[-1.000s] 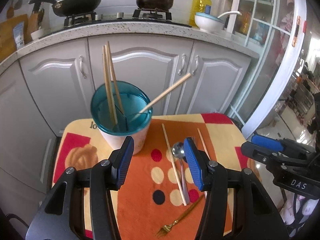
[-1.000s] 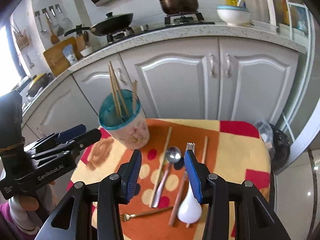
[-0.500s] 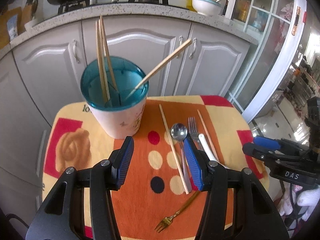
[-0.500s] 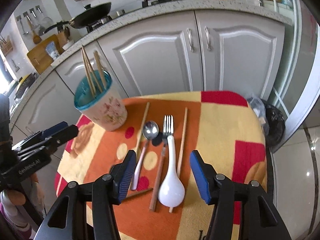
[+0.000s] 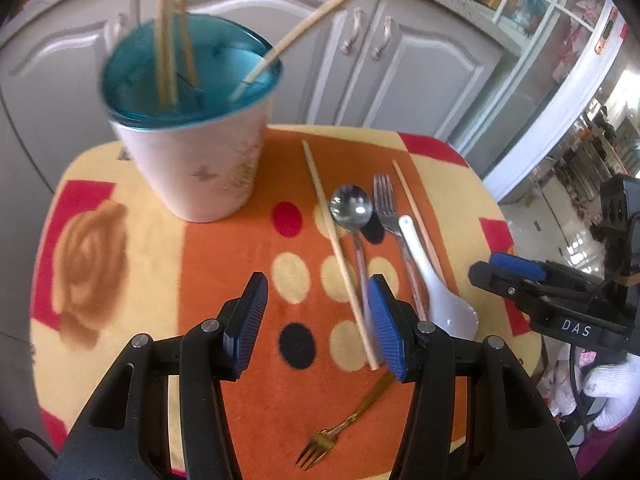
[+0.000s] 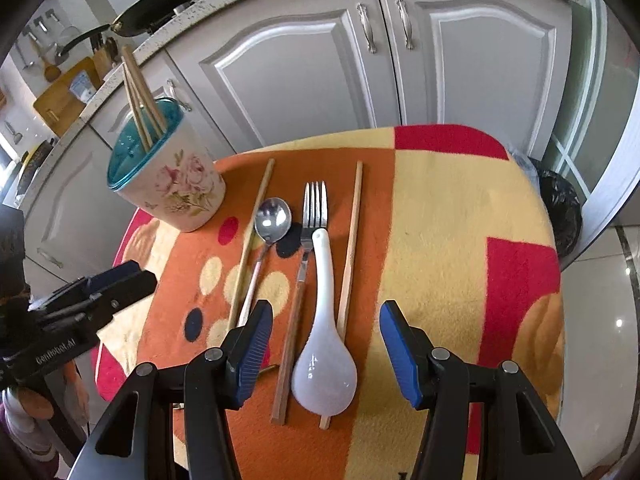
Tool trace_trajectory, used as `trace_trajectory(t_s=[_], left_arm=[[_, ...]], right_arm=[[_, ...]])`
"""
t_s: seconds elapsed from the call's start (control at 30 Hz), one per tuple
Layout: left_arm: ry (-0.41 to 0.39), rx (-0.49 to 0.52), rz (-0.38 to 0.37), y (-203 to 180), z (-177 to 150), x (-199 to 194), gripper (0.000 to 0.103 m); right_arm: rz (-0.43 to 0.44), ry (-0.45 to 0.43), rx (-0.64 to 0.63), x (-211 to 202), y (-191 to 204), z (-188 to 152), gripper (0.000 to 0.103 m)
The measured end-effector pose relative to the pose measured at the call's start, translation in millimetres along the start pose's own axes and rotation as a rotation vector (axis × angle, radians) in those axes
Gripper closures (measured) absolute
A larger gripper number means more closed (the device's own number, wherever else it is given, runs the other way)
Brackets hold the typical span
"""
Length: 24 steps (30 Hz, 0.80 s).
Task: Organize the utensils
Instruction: 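Grasp a wooden chopstick with the right gripper while the left gripper grasps another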
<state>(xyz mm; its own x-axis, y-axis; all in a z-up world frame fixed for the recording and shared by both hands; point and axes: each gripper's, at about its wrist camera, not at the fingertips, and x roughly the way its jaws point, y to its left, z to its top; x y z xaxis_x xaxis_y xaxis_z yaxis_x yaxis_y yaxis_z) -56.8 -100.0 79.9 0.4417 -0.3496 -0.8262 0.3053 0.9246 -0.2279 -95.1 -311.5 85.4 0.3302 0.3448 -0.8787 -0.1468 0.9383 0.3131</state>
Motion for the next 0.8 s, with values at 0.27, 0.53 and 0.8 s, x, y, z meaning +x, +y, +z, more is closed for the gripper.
trace_trajectory(t_s=[0.27, 0.53, 0.8], left_arm=[[0.074, 0.003, -0.015, -8, 18, 41, 0.067], [0.142, 0.011, 0.038, -6, 27, 72, 0.074], [0.139, 0.008, 0.036, -5, 34, 82, 0.093]], right_arm=[[-0.003, 0.024, 0.015, 20, -14, 24, 0.050], [-0.028, 0.078, -0.001, 62, -22, 64, 0.069], [-0.065, 0.099, -0.071, 88, -18, 75, 0.087]])
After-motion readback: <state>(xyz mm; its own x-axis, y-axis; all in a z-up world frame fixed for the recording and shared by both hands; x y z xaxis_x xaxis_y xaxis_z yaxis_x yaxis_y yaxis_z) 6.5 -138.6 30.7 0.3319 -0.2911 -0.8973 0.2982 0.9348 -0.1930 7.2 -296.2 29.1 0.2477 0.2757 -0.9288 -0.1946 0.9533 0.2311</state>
